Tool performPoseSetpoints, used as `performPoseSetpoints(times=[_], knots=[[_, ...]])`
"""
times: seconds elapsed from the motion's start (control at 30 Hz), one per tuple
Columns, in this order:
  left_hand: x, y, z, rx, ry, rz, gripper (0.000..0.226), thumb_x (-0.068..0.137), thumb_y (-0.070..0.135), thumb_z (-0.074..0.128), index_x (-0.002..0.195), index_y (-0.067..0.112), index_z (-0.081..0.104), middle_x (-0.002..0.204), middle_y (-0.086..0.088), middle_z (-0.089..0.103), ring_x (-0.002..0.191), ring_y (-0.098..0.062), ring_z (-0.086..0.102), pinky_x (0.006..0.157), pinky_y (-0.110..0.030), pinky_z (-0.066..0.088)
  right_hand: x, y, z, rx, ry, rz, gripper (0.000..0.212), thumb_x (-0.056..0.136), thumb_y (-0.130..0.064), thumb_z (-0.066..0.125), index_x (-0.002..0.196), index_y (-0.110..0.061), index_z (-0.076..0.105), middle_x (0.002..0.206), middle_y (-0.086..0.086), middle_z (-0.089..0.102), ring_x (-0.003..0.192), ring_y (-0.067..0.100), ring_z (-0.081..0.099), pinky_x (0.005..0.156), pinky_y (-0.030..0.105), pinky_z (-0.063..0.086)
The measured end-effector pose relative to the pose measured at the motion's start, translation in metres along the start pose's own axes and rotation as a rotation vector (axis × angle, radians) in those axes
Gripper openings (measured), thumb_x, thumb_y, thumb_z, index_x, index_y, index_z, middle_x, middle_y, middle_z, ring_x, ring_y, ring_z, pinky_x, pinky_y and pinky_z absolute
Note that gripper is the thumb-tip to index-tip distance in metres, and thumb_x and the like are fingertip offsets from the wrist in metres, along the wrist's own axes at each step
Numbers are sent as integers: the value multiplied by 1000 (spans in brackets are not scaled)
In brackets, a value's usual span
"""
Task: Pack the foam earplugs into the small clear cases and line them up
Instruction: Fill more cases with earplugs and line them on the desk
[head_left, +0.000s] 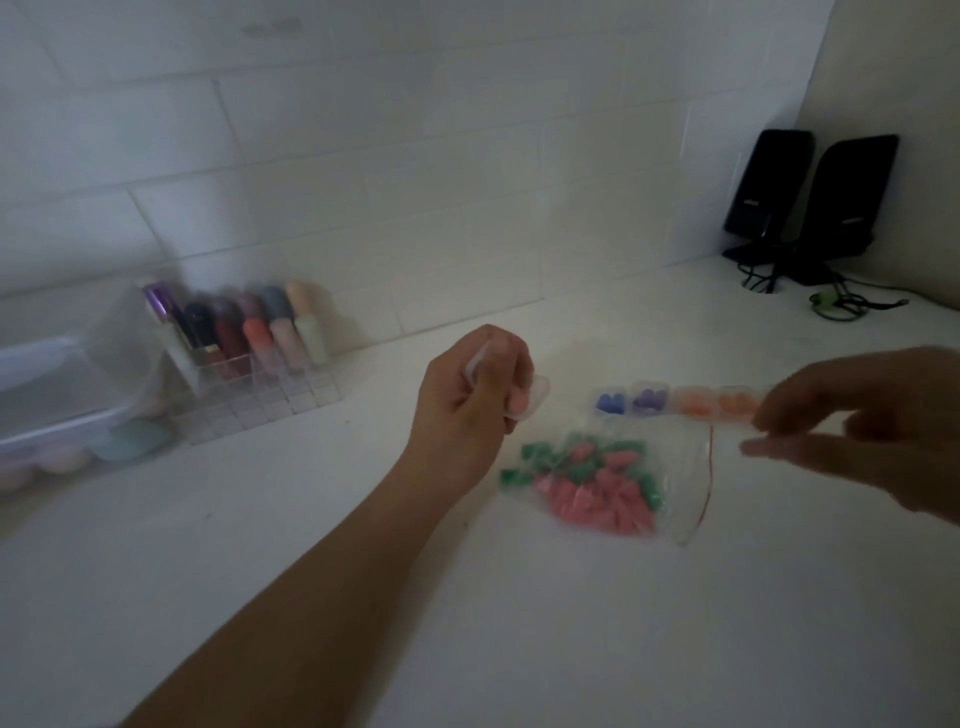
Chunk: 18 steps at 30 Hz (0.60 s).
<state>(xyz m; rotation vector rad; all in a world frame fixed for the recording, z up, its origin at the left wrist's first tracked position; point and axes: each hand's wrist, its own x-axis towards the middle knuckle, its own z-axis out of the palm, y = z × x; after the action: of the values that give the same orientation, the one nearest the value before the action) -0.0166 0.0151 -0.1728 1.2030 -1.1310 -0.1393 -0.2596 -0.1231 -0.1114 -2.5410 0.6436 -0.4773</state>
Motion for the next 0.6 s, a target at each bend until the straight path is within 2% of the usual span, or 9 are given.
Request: performPoseSetpoints(times=[0.03,0.1,0.17,0.23,0.33,0.43,0.6], knots=[[-3,1,4,-10,-22,71,49,98,52,39,66,17,52,61,1,50,48,-16,45,50,-27,36,-1,-2,-2,93,54,5,39,63,-81,61,86,-50,67,77,-18,71,39,21,55,42,21,48],[-8,4,12,2,-55,130,64,92,66,33,70,10,54,61,6,49,52,-11,48,52,-24,39,-4,-11,7,319,197,-36,56,58,-89,57,90,-45,68,75,-6,72,40,23,56,46,26,49],[-13,4,16,-6,-92,142,76,89,71,29,76,0,54,60,9,49,54,-2,49,55,-23,41,-5,-30,28,418,339,-134,39,66,-75,67,87,-43,69,76,-11,72,42,15,58,42,22,45],[-15,2,16,-6,-142,185,72,88,70,29,77,5,55,65,12,51,58,2,51,58,-22,44,-8,-51,49,335,403,-207,13,75,-49,74,84,-41,69,76,-20,69,49,10,60,40,17,42],[-15,5,17,37,-187,242,64,88,69,29,81,10,55,71,16,50,59,1,49,55,-18,39,-9,-58,64,203,392,-313,9,80,-30,76,87,-27,73,82,-21,68,63,1,59,52,4,37],[-15,7,18,68,-206,277,60,89,67,32,85,12,55,72,4,52,62,-6,50,56,-19,39,-4,-51,71,178,394,-359,9,81,-25,72,88,-21,75,85,-14,69,65,-2,56,60,1,35],[-16,9,22,50,-228,262,58,87,68,42,85,11,55,75,-4,54,59,-23,51,51,-30,41,0,-48,80,255,392,-365,15,83,-34,69,91,-24,77,86,-12,66,64,5,58,57,3,35]])
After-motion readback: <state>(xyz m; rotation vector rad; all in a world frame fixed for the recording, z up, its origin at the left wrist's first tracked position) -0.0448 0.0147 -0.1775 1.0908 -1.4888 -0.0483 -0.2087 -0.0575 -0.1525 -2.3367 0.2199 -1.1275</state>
